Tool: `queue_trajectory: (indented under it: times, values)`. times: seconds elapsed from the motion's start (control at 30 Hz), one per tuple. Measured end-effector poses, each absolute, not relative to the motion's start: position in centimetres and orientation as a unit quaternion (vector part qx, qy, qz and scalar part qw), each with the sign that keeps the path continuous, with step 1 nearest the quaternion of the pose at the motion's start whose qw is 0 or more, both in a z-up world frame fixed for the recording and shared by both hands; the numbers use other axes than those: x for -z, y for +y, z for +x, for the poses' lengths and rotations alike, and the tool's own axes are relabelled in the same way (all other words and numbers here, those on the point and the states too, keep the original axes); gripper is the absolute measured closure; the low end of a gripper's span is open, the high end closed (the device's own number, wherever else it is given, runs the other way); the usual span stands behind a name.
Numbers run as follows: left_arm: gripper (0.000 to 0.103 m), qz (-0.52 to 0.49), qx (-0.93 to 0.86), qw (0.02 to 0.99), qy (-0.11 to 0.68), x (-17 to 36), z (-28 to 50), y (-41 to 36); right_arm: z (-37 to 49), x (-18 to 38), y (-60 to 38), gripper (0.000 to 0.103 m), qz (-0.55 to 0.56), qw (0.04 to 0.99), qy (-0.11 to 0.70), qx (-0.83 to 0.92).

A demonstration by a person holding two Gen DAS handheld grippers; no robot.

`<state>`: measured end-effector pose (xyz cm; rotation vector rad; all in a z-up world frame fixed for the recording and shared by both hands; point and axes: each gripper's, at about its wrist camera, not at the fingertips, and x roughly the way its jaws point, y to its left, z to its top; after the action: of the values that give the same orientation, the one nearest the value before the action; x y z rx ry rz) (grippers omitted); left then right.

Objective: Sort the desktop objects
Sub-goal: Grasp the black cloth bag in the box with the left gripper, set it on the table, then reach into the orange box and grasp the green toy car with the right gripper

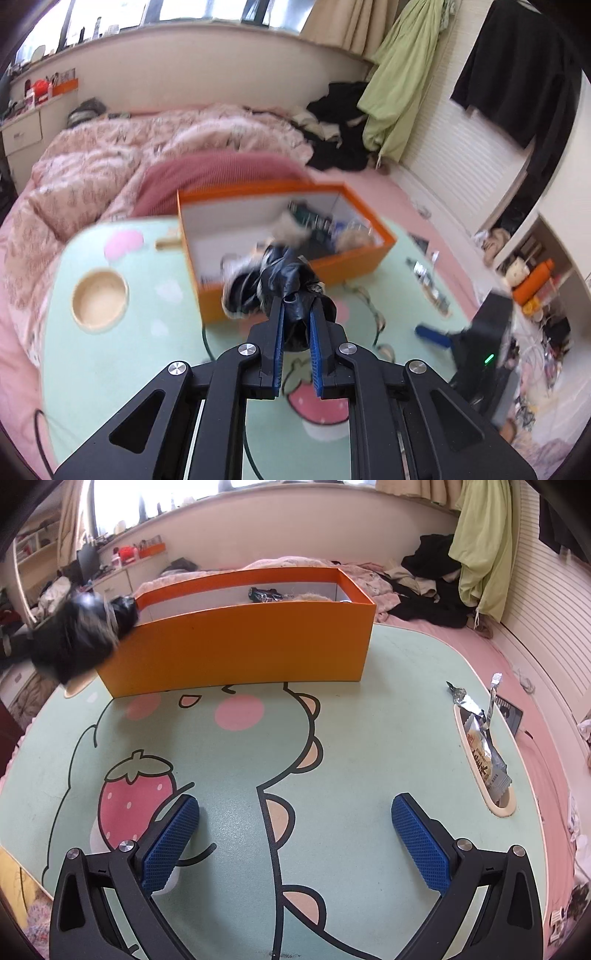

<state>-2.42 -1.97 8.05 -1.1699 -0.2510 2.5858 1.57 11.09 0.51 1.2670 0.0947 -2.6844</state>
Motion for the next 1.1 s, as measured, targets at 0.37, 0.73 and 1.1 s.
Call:
queue_trajectory:
  times: [0.37,0.73,1.1]
  values:
    - [0.018,-0.435,-0.895,0.098,-0.033,-1.5,0.5,-0.4,1.7,-0.5,11.4,0.0,0.425,0.086,0.032,0.901]
    - [0.0,-0.436,-0.898,0.06,0.025,-0.2,1.0,1.0,1.7,-0.6,11.4,0.0,0.424,0.085,0.034,0.901]
    - [0.0,-0.435,-0.898,0.059,0.025,-0.2,0.8,0.9,1.7,-0.6,11.3,0.0,0.424,0.085,0.034,0.901]
